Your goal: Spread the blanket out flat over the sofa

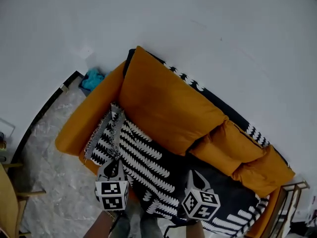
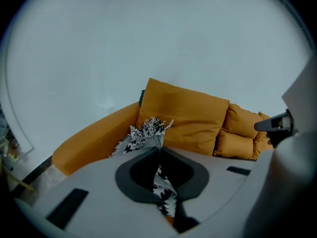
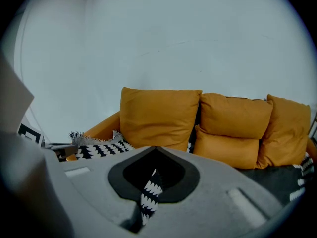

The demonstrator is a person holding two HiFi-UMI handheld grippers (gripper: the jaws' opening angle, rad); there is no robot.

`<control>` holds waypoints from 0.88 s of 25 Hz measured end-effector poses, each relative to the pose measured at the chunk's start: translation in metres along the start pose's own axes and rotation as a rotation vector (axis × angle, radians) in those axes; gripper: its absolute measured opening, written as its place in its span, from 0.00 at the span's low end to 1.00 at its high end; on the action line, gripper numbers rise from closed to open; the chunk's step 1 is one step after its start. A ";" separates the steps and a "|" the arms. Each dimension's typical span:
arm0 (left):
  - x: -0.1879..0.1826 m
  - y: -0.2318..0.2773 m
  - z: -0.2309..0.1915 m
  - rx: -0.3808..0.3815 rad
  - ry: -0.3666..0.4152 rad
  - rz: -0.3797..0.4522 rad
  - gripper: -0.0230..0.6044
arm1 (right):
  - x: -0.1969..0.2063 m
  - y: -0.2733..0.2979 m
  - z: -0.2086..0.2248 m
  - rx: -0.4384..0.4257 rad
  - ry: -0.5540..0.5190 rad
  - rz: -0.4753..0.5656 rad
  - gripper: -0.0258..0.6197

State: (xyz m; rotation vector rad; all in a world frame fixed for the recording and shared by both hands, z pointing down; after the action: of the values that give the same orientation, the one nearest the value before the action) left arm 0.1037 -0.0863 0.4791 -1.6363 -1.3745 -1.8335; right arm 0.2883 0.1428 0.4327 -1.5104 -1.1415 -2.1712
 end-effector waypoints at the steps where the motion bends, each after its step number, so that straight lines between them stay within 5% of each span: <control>1: 0.001 -0.003 -0.006 -0.003 0.000 0.001 0.07 | 0.001 -0.001 -0.005 -0.002 -0.001 0.002 0.05; 22: 0.006 -0.071 -0.096 -0.091 -0.066 0.058 0.07 | 0.010 -0.016 -0.094 -0.093 -0.068 0.037 0.05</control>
State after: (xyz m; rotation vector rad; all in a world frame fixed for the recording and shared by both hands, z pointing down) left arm -0.0078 -0.1269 0.4653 -1.7778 -1.2728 -1.8495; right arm 0.2111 0.0881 0.4203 -1.6429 -1.0367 -2.1919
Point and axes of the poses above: the fingertips, and each gripper's own axes: y forward along the fingers, z to its right, x out of its underside, the point moved 8 cm from there along -y, backward along the fingers, and after that the axes turned 15 degrees about z, right-handed, at the moved point
